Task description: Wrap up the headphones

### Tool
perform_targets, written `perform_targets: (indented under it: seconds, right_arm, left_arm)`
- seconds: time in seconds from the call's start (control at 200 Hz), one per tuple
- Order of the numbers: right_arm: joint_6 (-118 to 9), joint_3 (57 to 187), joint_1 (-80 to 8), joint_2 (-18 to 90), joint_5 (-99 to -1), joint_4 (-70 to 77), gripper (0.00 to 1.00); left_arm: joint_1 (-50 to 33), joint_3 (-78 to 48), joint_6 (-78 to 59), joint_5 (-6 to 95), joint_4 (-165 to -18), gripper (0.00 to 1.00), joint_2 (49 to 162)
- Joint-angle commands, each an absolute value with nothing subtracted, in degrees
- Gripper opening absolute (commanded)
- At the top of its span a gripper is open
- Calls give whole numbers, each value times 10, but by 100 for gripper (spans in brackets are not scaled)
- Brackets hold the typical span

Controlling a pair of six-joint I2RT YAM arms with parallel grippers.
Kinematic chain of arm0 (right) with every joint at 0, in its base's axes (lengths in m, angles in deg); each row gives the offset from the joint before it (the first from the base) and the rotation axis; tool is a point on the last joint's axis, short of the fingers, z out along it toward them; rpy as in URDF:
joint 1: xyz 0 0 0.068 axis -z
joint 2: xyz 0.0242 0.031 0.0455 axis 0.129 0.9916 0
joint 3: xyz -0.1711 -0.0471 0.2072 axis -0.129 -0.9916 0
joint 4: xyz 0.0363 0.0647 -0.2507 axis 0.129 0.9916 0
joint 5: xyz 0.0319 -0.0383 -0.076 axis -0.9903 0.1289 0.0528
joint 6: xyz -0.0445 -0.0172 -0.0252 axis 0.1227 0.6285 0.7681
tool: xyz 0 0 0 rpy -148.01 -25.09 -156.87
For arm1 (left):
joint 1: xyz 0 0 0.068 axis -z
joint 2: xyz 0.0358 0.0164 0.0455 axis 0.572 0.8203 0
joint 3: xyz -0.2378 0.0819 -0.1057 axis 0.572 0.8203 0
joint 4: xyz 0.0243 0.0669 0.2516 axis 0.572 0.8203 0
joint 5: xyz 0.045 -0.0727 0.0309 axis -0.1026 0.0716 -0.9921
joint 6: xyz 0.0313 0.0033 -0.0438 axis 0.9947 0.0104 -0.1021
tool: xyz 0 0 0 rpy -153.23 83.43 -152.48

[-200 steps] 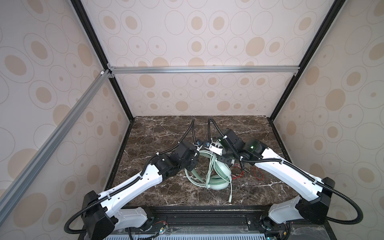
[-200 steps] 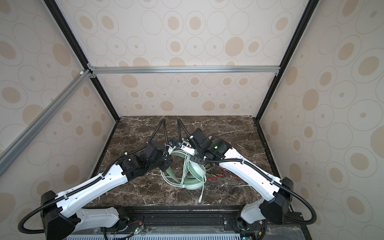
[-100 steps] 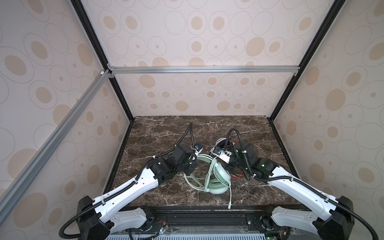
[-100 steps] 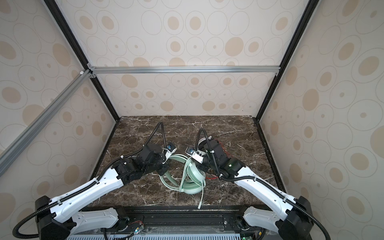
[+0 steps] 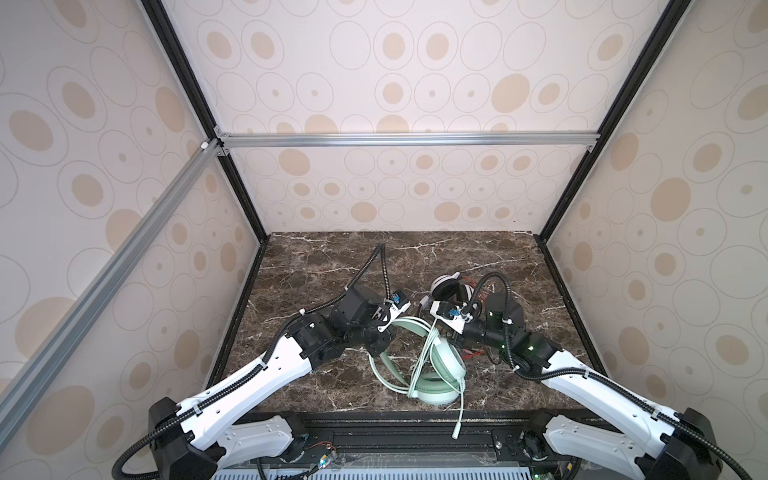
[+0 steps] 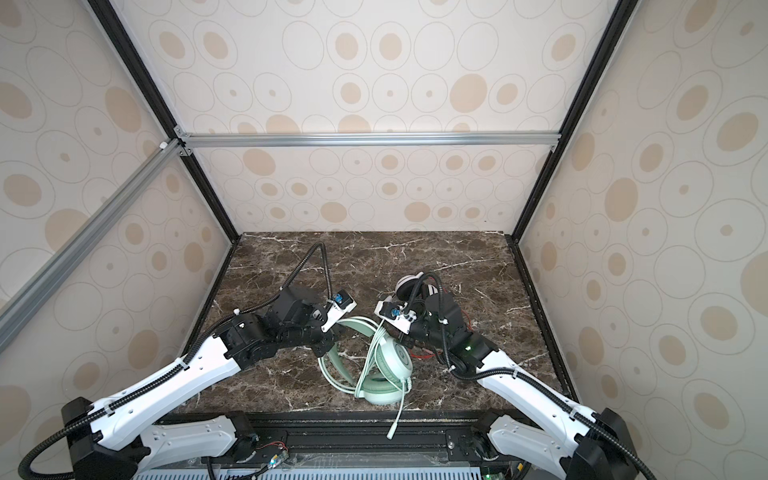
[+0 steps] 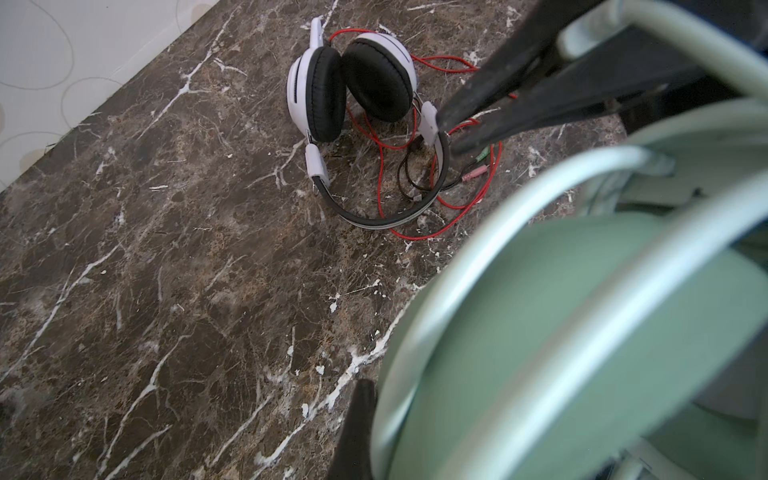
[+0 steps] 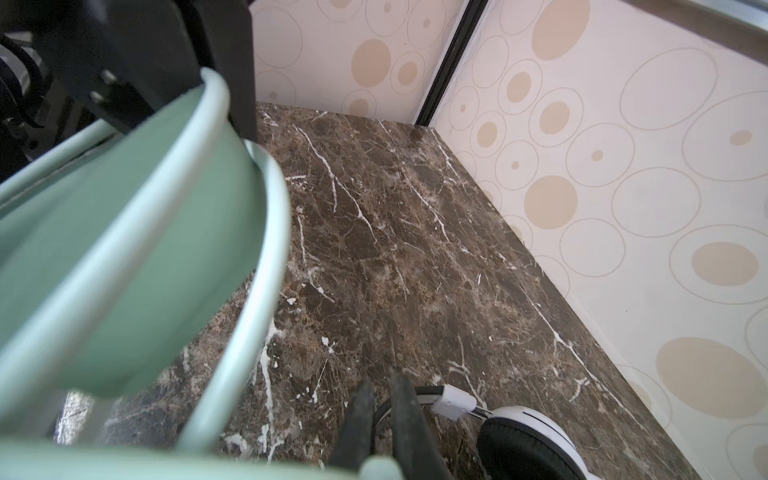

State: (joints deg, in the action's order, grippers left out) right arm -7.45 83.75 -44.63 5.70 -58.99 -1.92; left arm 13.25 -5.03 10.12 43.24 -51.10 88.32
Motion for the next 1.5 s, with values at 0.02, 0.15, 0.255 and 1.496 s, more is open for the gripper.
perform_targets:
  seconds: [0.02,0.15,0.255,1.496]
  right_arm:
    - [-78,776,-427,45,-585,-123,0]
    - [-59,729,-427,54,-617,-196,0]
    - [-48,717,-427,75,-603,-225,0]
    - [-103,618,-417,39,-384,-323,56]
  left_arm:
    - [144,-113,137,559,-519,0,852]
    - [144,-132,145,589,-505,0,865]
    - [145,-140,148,616,-496,0,872]
    - [144,-77,89,649,-496,0,884]
